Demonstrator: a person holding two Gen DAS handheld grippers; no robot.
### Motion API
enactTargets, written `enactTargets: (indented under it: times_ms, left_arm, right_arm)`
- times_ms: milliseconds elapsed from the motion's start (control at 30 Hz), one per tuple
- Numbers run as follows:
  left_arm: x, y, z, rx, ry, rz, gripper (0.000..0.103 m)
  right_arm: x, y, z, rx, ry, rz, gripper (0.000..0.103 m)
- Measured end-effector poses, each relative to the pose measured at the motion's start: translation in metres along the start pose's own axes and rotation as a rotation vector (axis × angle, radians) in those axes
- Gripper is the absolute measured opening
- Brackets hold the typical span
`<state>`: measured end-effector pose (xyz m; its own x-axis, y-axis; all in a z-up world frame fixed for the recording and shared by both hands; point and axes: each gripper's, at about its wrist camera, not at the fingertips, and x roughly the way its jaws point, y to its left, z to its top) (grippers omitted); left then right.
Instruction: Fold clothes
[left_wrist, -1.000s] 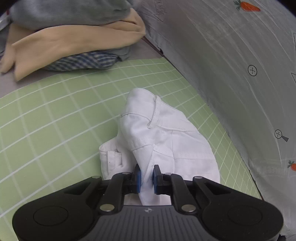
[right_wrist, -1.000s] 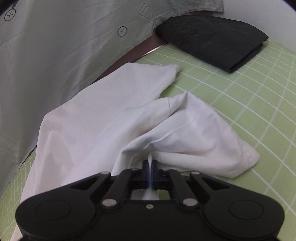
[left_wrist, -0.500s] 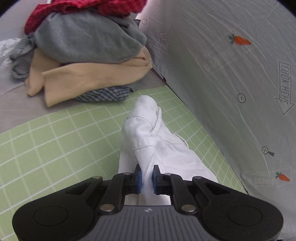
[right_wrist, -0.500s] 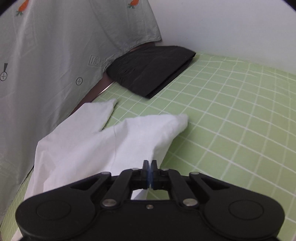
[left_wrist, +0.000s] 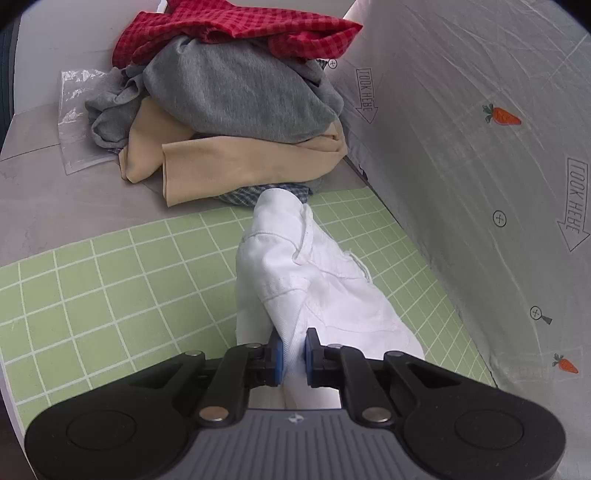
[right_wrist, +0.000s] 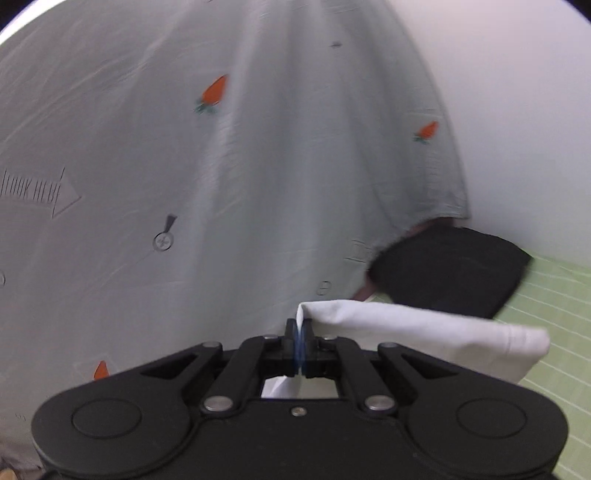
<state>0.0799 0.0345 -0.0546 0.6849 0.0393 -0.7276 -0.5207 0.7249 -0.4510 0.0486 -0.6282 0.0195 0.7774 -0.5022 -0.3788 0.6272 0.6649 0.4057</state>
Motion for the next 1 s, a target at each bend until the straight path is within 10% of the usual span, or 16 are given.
enactTargets:
  times_ms: [167,333,633,867,1000]
  left_arm:
    - [0.01,-0.001,-0.009,-0.022,0.015,0.015,0.013]
    - [0.013,-0.001,-0.009,-0.001,0.023,0.03,0.014]
    - [0.033,-0.01,-0.002,0.041,0.069,0.056,0.015]
    - [0.042,-0.006,-0.01,0.013,0.086,0.067,0.018]
    - [0.051,-0.003,-0.013,-0.019,0.111,0.05,0.015]
  right_arm:
    - [0.117,0.016,-0.05,0.081,0.381,0.131,0.017]
    - [0.084,-0.008,-0.08,0.162,0.368,0.064,0.048]
    - [0.049,-0.088,-0.107,0.159,0.37,-0.228,0.055]
    - [0.068,-0.085,-0.125,0.187,0.431,-0.158,0.057]
    - [0.087,-0.063,-0.129,0.158,0.482,-0.096,0.038]
